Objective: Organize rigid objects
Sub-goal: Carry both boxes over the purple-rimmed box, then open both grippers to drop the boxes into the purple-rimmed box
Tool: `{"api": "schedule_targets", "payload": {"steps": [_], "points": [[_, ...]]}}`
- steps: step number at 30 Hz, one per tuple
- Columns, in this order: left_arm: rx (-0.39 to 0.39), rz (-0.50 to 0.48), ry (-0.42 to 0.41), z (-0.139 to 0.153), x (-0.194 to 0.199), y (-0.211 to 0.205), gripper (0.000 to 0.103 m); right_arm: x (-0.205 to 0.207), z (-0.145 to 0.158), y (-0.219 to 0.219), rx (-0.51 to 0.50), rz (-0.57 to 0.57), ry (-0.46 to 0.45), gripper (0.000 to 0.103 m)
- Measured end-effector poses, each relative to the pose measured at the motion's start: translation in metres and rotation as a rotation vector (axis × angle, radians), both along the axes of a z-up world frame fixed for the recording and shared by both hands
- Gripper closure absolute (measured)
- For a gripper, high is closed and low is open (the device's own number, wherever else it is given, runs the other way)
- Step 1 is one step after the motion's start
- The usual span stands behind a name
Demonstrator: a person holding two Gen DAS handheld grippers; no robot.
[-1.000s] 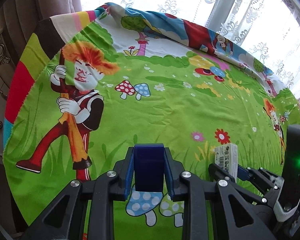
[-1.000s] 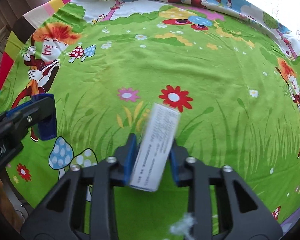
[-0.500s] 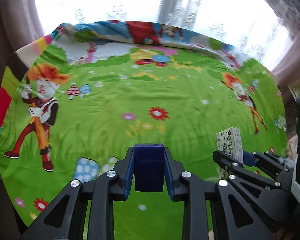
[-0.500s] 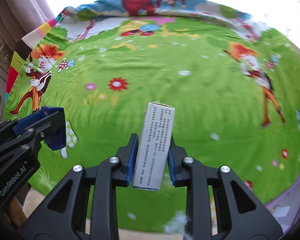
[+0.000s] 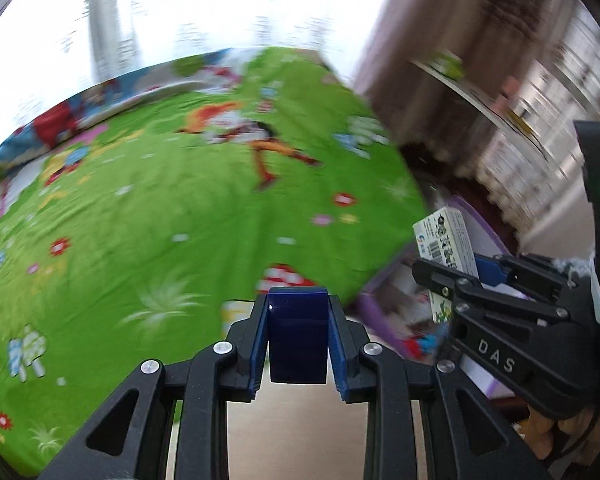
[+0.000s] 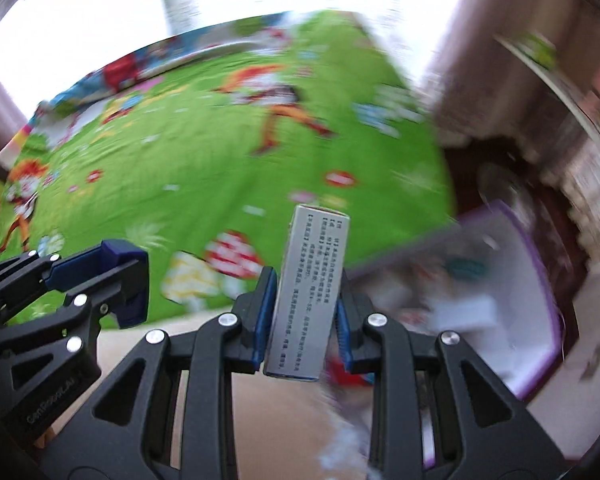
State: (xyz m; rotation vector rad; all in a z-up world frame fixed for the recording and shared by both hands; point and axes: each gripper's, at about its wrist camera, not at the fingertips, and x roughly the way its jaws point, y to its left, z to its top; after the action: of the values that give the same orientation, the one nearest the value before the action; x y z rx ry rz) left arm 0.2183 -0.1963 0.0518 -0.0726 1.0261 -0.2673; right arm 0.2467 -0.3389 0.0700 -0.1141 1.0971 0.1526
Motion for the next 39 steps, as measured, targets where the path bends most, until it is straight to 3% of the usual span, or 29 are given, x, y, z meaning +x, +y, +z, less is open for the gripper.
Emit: {"api": "schedule_targets", "payload": {"steps": [4,12,20,30,33,35,39], "points": [[0.016,-0.136,-0.007,0.003,-0.005,-0.06,0.075,-0.021,0.001,-0.071,-0.007,-0.133,0.004,0.072],[0.034,-0.278,0.013,-0.004,-0.007,-0.146,0.075,-0.047,-0.001,-0.163,-0.041,-0.304,-0.028,0.072],[0.047,-0.316,0.04,-0.019,-0.005,-0.198,0.074,-0.054,-0.013,-0.202,-0.042,-0.375,-0.034,0.071],[0.046,-0.333,0.03,-0.023,-0.004,-0.215,0.073,-0.057,-0.018,-0.214,-0.016,-0.403,-0.036,0.07],[0.046,-0.334,0.028,-0.023,-0.005,-0.215,0.066,-0.056,-0.018,-0.213,-0.012,-0.404,-0.036,0.06],[0.042,-0.33,0.028,-0.021,-0.005,-0.214,0.051,-0.057,-0.016,-0.212,-0.015,-0.407,-0.044,0.053],[0.056,-0.302,0.022,-0.019,-0.006,-0.21,0.036,-0.06,-0.013,-0.213,-0.023,-0.41,-0.054,0.051]]}}
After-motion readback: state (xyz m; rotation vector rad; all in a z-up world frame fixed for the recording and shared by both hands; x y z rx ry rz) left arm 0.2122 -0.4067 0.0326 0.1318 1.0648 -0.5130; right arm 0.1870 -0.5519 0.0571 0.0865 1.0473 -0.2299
